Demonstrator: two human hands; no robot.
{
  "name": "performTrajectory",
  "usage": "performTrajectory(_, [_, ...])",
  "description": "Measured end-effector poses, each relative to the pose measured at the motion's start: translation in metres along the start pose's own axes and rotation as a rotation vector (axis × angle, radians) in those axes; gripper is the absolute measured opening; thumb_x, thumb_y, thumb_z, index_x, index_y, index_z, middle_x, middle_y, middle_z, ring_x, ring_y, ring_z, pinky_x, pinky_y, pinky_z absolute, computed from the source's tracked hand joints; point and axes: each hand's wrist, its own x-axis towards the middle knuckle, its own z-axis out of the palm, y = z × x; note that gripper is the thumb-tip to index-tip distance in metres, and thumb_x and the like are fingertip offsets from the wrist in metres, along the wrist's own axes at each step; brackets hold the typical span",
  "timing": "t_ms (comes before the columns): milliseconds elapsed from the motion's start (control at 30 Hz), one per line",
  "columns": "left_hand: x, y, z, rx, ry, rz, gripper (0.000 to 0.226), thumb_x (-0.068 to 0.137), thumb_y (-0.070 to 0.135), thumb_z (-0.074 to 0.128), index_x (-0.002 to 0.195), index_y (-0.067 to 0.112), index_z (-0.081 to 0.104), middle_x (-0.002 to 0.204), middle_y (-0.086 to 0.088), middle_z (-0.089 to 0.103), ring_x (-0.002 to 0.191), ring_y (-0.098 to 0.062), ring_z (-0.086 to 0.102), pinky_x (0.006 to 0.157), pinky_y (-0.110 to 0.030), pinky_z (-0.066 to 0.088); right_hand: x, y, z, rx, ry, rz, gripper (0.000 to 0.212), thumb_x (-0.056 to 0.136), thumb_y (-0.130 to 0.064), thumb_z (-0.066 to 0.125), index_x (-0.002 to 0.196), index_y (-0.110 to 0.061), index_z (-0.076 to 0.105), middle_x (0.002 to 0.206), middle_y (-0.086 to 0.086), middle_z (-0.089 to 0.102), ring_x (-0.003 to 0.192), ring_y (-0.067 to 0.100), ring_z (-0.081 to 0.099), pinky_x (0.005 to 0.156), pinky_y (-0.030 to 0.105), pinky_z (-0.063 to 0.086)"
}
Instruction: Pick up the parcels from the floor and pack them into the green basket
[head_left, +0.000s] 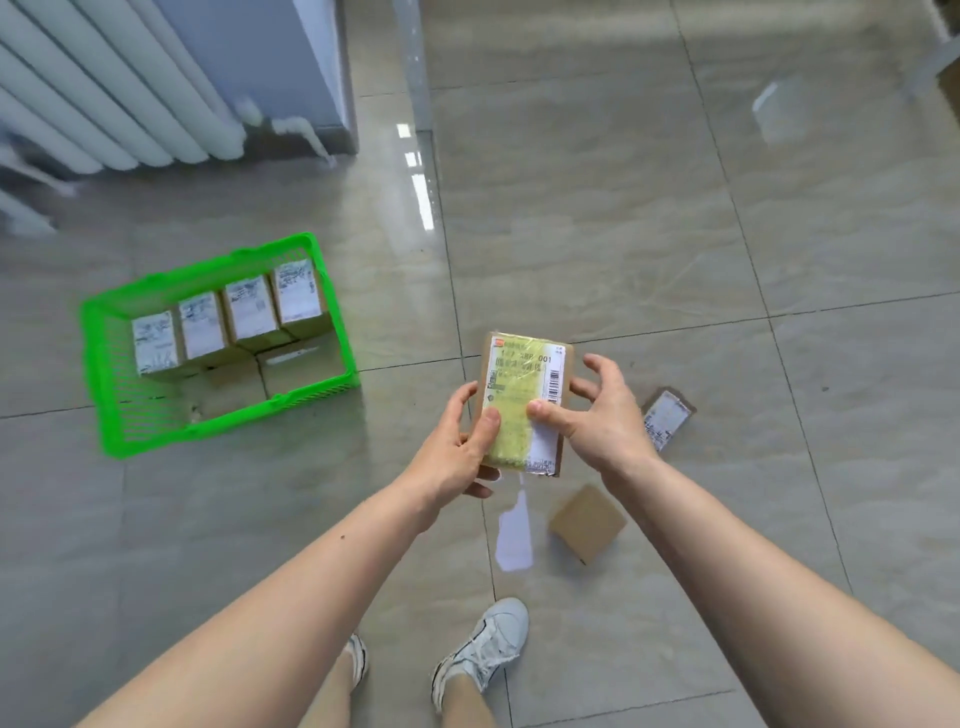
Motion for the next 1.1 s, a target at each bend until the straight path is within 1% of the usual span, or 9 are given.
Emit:
performTrajectory(167, [-0.018,-0.024,-0.089,-0.144,0.115,-0.004,0.059,0.096,0.050,0.045,0.148,0.044,0.020,0.092,-0.003,0.067,0.070,-0.021,0.060,0.058,-0.029,0.054,-0.017,-0.041,0.090,-0.060,-0.081,-0.068,0.050,0.069,-0.024,0.086,0.110,-0.021,0.057,0.119,-0.006,0.065,0.119,0.011,0.058,0.105,0.038,0.046])
performTrajectory(300, [-0.035,-0.048,-0.170,-0.197,0.188,-0.004,0.063,0.094,0.053,0.046,0.149,0.044,0.019,0.102,-0.005,0.069,0.068,-0.018,0.064,0.056,-0.029,0.056,-0.035,-0.068,0.171,-0.103,-0.175,-0.106,0.043,0.074,-0.025,0.082,0.113,-0.024,0.062,0.113,-0.007,0.067,0.097,0.011,0.067,0.091,0.032,0.053])
performTrajectory(400, [-0.047,-0.065,-0.235,-0.232,0.268,0.001,0.064,0.093,0.054,0.046,0.150,0.040,0.020,0.110,-0.009,0.068,0.069,-0.019,0.066,0.055,-0.029,0.056,-0.049,-0.085,0.239,-0.106,-0.272,-0.085,0.049,0.077,-0.030,0.079,0.122,-0.023,0.061,0.115,0.001,0.070,0.097,0.014,0.069,0.085,0.032,0.058])
performTrajectory(467, [-0.052,-0.077,-0.277,-0.243,0.320,0.004,0.064,0.093,0.054,0.047,0.149,0.039,0.021,0.113,-0.012,0.067,0.070,-0.020,0.066,0.057,-0.031,0.058,-0.059,-0.100,0.283,-0.111,-0.336,-0.074,0.043,0.082,-0.029,0.075,0.122,-0.024,0.062,0.109,0.001,0.073,0.092,0.010,0.071,0.073,0.023,0.059])
performTrajectory(700, [-0.059,-0.108,-0.396,-0.118,0.379,-0.078,0.052,0.094,0.059,0.037,0.143,0.046,0.024,0.120,0.003,0.064,0.086,-0.024,0.071,0.074,-0.041,0.057,-0.076,-0.134,0.412,-0.101,-0.397,-0.022,0.037,0.085,-0.012,0.071,0.122,-0.015,0.064,0.103,0.008,0.076,0.087,0.022,0.074,0.080,0.045,0.061])
performTrajectory(867, [-0.039,-0.128,-0.456,0.013,0.472,-0.044,0.044,0.100,0.043,0.039,0.141,0.028,0.039,0.133,-0.003,0.061,0.119,-0.027,0.060,0.101,-0.040,0.047,-0.058,-0.142,0.484,-0.215,-0.402,-0.036,0.021,0.078,-0.023,0.073,0.095,-0.034,0.069,0.094,-0.003,0.078,0.083,0.018,0.075,0.080,0.047,0.060])
performTrajectory(933, [-0.027,-0.135,-0.475,0.016,0.513,-0.069,0.041,0.100,0.041,0.041,0.137,0.024,0.044,0.129,-0.004,0.063,0.117,-0.026,0.060,0.099,-0.036,0.046,-0.047,-0.145,0.509,-0.254,-0.419,-0.038,0.016,0.078,-0.021,0.071,0.088,-0.034,0.069,0.092,-0.003,0.078,0.081,0.018,0.075,0.079,0.047,0.060])
performTrajectory(1033, [0.001,-0.151,-0.503,0.119,0.574,-0.166,0.043,0.096,0.050,0.038,0.128,0.024,0.050,0.119,-0.011,0.066,0.111,-0.035,0.060,0.097,-0.044,0.047,-0.026,-0.146,0.547,-0.312,-0.443,-0.044,0.019,0.076,-0.020,0.067,0.092,-0.027,0.072,0.091,-0.001,0.078,0.082,0.020,0.074,0.079,0.046,0.060])
performTrajectory(1100, [0.024,-0.161,-0.519,0.126,0.587,-0.195,0.039,0.097,0.044,0.041,0.121,0.015,0.054,0.113,-0.016,0.065,0.106,-0.037,0.060,0.092,-0.044,0.049,-0.008,-0.140,0.571,-0.342,-0.447,-0.042,0.019,0.072,-0.023,0.065,0.089,-0.025,0.072,0.091,0.000,0.078,0.085,0.023,0.074,0.081,0.047,0.059])
